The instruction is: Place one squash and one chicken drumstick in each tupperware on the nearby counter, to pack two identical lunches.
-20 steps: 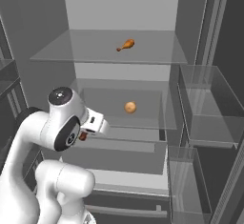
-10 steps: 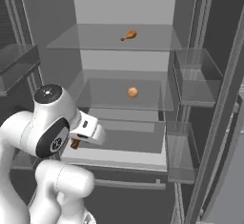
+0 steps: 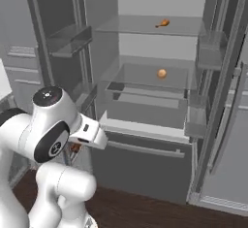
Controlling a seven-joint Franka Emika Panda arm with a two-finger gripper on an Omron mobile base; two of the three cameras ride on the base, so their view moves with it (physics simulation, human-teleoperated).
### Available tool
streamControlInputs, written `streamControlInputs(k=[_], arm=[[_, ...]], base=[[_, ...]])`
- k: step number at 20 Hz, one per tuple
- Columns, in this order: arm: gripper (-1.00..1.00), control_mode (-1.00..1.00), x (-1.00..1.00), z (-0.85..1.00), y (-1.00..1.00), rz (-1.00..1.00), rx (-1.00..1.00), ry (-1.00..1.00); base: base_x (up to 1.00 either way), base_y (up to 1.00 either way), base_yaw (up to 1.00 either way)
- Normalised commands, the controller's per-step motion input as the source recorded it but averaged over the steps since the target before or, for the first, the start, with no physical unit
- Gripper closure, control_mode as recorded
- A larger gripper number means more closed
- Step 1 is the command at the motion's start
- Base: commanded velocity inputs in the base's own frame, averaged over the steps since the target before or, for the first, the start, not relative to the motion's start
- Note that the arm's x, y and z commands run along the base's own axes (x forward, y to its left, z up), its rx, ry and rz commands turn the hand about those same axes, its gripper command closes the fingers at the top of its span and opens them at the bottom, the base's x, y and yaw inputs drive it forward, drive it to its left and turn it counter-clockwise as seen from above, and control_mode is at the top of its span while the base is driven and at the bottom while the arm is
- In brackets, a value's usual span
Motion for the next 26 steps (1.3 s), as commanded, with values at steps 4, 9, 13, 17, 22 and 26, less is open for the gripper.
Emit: streamControlInputs(k=[4, 9, 13, 17, 22, 26], arm=[[1.0, 1.0, 0.0, 0.0, 0.0, 0.0, 0.0, 0.0], [1.0, 1.0, 0.0, 0.0, 0.0, 0.0, 0.0, 0.0], [1.0, 1.0, 0.0, 0.0, 0.0, 0.0, 0.0, 0.0], [1.0, 1.0, 0.0, 0.0, 0.0, 0.0, 0.0, 0.0], [1.0, 1.0, 0.0, 0.0, 0.0, 0.0, 0.0, 0.0], [1.0, 1.0, 0.0, 0.0, 0.0, 0.0, 0.0, 0.0]], base=[[-0.73, 0.64, 0.69], [-0.08, 0.98, 0.65], [0.6, 1.0, 0.44], [0.99, 0.61, 0.28], [0.9, -0.2, 0.02], [0.97, -0.36, 0.01]])
